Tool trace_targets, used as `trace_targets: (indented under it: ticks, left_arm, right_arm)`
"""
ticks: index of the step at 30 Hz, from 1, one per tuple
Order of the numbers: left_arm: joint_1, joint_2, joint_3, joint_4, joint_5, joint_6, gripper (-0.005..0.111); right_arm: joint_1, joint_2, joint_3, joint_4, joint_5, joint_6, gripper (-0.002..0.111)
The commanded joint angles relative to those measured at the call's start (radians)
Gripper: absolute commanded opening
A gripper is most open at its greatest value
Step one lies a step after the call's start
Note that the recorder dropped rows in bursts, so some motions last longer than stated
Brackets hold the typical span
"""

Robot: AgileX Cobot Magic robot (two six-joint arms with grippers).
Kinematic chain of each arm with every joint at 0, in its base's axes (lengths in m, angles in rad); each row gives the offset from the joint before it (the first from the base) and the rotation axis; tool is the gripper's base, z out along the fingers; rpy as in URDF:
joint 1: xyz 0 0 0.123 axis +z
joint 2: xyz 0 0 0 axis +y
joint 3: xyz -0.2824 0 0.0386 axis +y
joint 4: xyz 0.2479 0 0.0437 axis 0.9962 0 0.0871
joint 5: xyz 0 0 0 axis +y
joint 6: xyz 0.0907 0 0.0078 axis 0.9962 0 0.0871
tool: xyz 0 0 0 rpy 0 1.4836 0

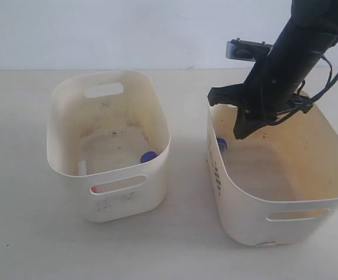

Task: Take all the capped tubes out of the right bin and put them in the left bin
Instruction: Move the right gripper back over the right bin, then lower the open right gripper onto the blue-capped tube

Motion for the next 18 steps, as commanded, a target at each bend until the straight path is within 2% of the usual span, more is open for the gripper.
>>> trace_targets:
  ticks: [1, 10, 18]
  left_arm:
    - [-0.001, 0.004, -0.004, -0.003, -0.005, -0.001, 0.004]
    - [-0.001, 0.004, -0.004, -0.003, -0.005, -0.001, 0.004]
    - [-0.001, 0.004, -0.004, -0.003, -0.005, -0.001, 0.004]
  right_arm:
    - [-0.005, 0.029, -0.003, 0.004, -0.012, 0.002, 0.001]
    - [-0.063, 0.053, -0.003, 0.027, 0.005, -0.023, 0.001]
    - [-0.062, 0.056, -0.003, 0.029, -0.028, -0.042, 0.001]
